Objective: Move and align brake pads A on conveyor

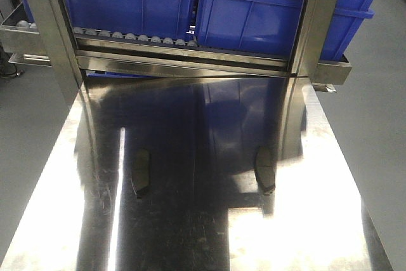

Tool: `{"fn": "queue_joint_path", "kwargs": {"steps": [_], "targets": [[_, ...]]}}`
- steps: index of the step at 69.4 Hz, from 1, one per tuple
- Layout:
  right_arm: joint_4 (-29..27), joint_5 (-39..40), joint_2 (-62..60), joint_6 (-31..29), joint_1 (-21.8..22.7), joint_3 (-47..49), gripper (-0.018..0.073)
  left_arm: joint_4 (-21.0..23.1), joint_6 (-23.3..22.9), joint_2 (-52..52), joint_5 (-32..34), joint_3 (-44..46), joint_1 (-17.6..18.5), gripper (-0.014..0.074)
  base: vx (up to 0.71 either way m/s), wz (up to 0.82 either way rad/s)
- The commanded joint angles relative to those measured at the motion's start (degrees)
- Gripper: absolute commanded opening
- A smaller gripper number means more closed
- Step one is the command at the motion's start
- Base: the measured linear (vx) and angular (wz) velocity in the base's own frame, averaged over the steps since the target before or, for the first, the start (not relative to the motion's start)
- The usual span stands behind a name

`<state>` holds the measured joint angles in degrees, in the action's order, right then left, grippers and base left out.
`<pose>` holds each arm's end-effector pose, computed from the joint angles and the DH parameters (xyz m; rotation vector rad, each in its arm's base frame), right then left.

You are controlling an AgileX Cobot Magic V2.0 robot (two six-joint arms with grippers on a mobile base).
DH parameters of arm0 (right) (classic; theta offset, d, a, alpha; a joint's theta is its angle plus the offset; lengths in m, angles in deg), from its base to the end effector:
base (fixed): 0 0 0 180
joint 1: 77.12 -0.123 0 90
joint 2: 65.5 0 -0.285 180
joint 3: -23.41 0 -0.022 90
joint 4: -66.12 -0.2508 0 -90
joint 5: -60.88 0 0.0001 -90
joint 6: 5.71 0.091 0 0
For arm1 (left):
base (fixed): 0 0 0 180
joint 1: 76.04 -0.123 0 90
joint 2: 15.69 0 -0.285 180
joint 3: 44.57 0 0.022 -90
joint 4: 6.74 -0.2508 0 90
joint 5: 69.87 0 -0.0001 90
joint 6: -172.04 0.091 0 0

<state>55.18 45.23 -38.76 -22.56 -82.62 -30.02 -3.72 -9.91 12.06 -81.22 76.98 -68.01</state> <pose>0.0785 0.0123 0.3068 -0.2100 1.6543 0.0321 0.0858 -0.0131 0.2822 0.0542 1.7046 -0.1772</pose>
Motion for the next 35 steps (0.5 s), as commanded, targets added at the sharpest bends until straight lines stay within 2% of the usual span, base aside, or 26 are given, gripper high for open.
{"fn": "queue_joint_path", "kwargs": {"steps": [1,35], "targets": [[0.2,4.4,0.59,-0.55,0.02,1.57,0.0416,0.13,-0.05,0.42,4.47,1.47,0.16,0.0465,0.0,0.0],[0.2,4.45,0.59,-0.55,0.02,1.57,0.0416,0.13,-0.05,0.42,4.99,1.47,0.16,0.0465,0.0,0.0]]}}
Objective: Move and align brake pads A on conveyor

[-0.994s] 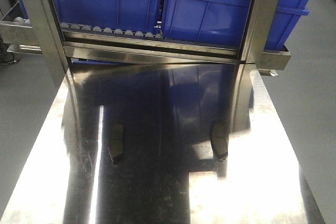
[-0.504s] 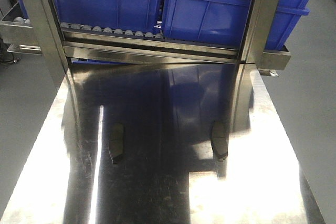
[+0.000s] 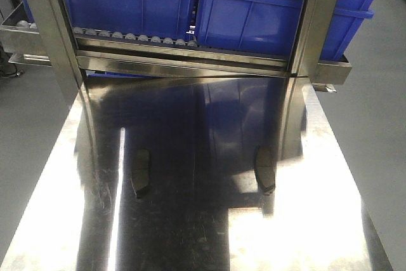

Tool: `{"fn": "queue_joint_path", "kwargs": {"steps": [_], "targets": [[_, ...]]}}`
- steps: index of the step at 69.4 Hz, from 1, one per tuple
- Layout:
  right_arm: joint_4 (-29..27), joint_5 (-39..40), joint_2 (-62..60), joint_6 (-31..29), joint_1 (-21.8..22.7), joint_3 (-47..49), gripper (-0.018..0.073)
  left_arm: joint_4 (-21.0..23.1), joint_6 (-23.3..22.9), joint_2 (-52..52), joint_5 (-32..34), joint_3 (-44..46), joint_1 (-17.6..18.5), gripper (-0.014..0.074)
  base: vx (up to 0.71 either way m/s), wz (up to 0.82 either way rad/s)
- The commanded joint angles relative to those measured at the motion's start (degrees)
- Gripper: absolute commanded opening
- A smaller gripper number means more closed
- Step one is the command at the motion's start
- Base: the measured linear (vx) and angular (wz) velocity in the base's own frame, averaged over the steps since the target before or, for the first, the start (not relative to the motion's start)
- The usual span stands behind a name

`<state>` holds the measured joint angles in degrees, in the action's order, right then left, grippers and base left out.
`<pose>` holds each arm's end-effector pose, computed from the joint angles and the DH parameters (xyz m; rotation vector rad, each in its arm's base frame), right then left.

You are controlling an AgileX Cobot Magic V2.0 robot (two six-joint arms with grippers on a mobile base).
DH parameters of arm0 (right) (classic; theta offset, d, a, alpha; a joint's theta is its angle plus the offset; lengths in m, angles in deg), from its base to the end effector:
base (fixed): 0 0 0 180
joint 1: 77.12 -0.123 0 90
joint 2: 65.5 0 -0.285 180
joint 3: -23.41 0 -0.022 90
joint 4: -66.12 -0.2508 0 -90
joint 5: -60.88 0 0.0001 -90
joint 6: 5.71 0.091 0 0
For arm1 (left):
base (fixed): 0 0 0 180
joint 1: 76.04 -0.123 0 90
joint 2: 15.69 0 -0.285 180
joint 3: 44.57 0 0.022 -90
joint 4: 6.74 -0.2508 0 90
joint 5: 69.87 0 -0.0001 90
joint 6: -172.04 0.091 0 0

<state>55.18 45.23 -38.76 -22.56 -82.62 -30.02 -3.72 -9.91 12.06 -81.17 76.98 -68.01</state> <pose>0.0785 0.0123 0.3068 -0.2100 1.6543 0.0321 0.0858 -0.0131 0.2823 0.0541 1.7037 -0.1773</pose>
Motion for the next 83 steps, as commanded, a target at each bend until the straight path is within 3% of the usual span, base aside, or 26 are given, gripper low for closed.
{"fn": "queue_joint_path", "kwargs": {"steps": [1,24,33,43,56,72,83], "targets": [[0.2,4.45,0.59,-0.55,0.02,1.57,0.0416,0.13,-0.05,0.42,5.03,1.47,0.16,0.0465,0.0,0.0],[0.2,4.45,0.59,-0.55,0.02,1.57,0.0416,0.74,-0.73,1.14,2.1,4.25,0.16,0.0465,0.0,0.0],[0.2,4.45,0.59,-0.55,0.02,1.57,0.0416,0.74,-1.51,7.21,-5.65,11.47,0.16,0.0465,0.0,0.0],[0.2,4.45,0.59,-0.55,0.02,1.57,0.0416,0.74,-4.04,18.78,-19.74,20.71,0.16,0.0465,0.0,0.0],[0.2,4.45,0.59,-0.55,0.02,1.57,0.0416,0.54,-3.04,33.84,-33.72,30.17,0.16,0.0465,0.0,0.0],[0.2,4.45,0.59,-0.55,0.02,1.57,0.0416,1.34,-3.46,48.86,-36.29,36.31,0.21,0.0461,0.0,0.0],[0.2,4.45,0.59,-0.55,0.02,1.57,0.0416,6.71,-3.67,57.35,-34.95,40.35,1.42,0.0461,0.0,0.0]]}}
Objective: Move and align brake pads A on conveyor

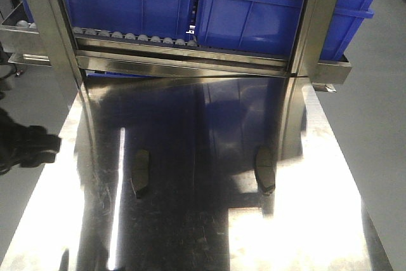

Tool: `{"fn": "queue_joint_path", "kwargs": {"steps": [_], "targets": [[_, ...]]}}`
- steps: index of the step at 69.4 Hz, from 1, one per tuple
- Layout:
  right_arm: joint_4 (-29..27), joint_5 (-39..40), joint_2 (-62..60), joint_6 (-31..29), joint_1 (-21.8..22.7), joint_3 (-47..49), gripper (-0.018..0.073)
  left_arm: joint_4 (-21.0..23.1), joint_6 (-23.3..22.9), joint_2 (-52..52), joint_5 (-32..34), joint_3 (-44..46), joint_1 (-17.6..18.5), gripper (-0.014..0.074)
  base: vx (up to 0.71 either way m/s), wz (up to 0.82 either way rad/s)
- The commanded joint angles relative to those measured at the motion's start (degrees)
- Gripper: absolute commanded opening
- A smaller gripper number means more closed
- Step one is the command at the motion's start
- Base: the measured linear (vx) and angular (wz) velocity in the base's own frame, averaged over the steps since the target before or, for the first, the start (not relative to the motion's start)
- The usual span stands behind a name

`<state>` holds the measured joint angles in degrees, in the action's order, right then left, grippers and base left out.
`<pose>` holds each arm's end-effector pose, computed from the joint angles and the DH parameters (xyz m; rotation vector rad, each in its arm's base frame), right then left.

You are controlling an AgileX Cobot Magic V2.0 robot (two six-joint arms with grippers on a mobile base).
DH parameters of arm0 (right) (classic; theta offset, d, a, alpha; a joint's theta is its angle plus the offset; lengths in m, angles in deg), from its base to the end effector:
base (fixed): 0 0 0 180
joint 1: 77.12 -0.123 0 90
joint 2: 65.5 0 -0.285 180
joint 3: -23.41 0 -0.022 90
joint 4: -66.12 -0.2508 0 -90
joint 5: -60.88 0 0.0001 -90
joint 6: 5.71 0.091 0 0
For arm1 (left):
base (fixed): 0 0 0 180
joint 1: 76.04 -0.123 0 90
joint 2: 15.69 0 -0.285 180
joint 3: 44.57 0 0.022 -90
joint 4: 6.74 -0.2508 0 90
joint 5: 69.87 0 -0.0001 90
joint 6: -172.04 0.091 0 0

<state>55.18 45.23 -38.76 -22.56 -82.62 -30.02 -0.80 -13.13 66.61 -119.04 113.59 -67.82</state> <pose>0.0785 0.0123 0.3068 -0.2100 1.6543 0.0321 0.2477 -0.0430 0.2845 0.0054 2.6832 -0.2002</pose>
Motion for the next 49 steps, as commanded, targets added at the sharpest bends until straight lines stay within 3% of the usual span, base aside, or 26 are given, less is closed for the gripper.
{"fn": "queue_joint_path", "kwargs": {"steps": [1,11,22,27,49], "targets": [[0.2,4.45,0.59,-0.55,0.02,1.57,0.0416,3.95,-0.45,3.87,3.08,4.14,1.6,0.0461,0.0,0.0],[0.2,4.45,0.59,-0.55,0.02,1.57,0.0416,3.24,-2.57,10.46,3.25,9.46,7.93,0.0461,0.0,0.0],[0.2,4.45,0.59,-0.55,0.02,1.57,0.0416,-1.12,-7.76,18.08,2.66,16.09,15.56,0.0461,0.0,0.0],[0.2,4.45,0.59,-0.55,0.02,1.57,0.0416,-1.99,-9.58,21.14,3.01,18.07,17.34,0.0461,0.0,0.0],[0.2,4.45,0.59,-0.55,0.02,1.57,0.0416,-2.62,-18.12,30.93,1.97,23.39,17.97,0.0461,0.0,0.0]]}}
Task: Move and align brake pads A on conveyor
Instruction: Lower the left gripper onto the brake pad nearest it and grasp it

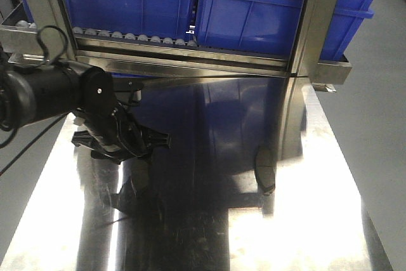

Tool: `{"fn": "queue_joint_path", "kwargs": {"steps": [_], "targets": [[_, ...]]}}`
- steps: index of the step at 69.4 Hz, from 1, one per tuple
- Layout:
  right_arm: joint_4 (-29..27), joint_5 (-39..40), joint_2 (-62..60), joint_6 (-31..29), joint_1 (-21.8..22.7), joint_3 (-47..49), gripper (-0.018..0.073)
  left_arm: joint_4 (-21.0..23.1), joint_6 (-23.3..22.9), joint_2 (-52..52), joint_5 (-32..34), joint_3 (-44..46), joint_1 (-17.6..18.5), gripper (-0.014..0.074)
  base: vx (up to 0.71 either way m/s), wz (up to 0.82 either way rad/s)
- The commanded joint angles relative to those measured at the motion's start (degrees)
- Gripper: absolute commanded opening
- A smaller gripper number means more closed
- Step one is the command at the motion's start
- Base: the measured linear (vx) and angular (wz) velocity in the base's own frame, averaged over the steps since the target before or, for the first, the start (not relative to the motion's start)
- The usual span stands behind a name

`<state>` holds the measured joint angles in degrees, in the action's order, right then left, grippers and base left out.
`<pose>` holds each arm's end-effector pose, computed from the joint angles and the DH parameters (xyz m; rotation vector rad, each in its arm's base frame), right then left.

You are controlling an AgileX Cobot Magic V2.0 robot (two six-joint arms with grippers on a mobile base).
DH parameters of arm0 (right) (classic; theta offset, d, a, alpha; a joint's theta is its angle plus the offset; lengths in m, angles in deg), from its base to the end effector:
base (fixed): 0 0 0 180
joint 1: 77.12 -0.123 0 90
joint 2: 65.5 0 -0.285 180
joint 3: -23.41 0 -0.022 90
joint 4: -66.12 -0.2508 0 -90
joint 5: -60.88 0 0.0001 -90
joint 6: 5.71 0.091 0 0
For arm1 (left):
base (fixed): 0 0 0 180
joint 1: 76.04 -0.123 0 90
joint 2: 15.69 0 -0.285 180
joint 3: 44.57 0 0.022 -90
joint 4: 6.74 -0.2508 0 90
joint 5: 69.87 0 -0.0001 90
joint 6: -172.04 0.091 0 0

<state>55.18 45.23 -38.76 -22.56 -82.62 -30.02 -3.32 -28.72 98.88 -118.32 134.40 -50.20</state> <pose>0.0785 0.0123 0.3068 -0.2100 1.6543 0.0321 0.3395 -0.1689 0.2063 0.0801 2.8960 -0.2273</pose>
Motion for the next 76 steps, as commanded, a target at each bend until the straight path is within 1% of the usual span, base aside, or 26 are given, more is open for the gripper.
{"fn": "queue_joint_path", "kwargs": {"steps": [1,6,12,34,40,50,55,60,65,69,76], "targets": [[0.2,4.45,0.59,-0.55,0.02,1.57,0.0416,-0.28,-2.8,-1.1,1.27,2.71,0.34,0.0461,0.0,0.0],[0.2,4.45,0.59,-0.55,0.02,1.57,0.0416,-0.35,-3.91,-0.23,1.72,3.34,0.34,0.0461,0.0,0.0],[0.2,4.45,0.59,-0.55,0.02,1.57,0.0416,-0.29,-3.98,1.12,1.65,4.21,0.34,0.0461,0.0,0.0],[0.2,4.37,0.59,-0.55,0.02,1.57,0.0416,-0.33,-4.81,4.87,-2.25,6.88,0.34,0.0461,0.0,0.0],[0.2,4.43,0.59,-0.55,0.02,1.57,0.0416,-0.43,-5.75,5.56,-2.53,7.36,0.29,0.0461,0.0,0.0],[0.2,4.43,0.59,-0.55,0.02,1.57,0.0416,-0.29,-5.87,6.57,-2.53,7.59,0.29,0.0459,0.0,0.0],[0.2,4.43,0.59,-0.55,0.02,1.57,0.0416,-0.29,-5.87,7.06,-2.83,7.59,0.29,0.0443,0.0,0.0],[0.2,4.43,0.59,-0.55,0.02,1.57,0.0416,-0.41,-5.87,7.43,-2.9,7.6,0.14,0.0409,0.0,0.0],[0.2,4.43,0.59,-0.55,0.02,1.57,0.0416,-0.38,-5.87,7.55,-2.9,7.6,0.08,0.0349,0.0,0.0],[0.2,4.43,0.59,-0.55,0.02,1.57,0.0416,-0.52,-5.75,7.55,-2.81,7.6,0.08,0.0274,0.0,0.0],[0.2,4.43,0.59,-0.55,0.02,1.57,0.0416,-1.04,-5.64,7.55,-2.73,7.6,0.08,0.0106,0.0,0.0]]}}
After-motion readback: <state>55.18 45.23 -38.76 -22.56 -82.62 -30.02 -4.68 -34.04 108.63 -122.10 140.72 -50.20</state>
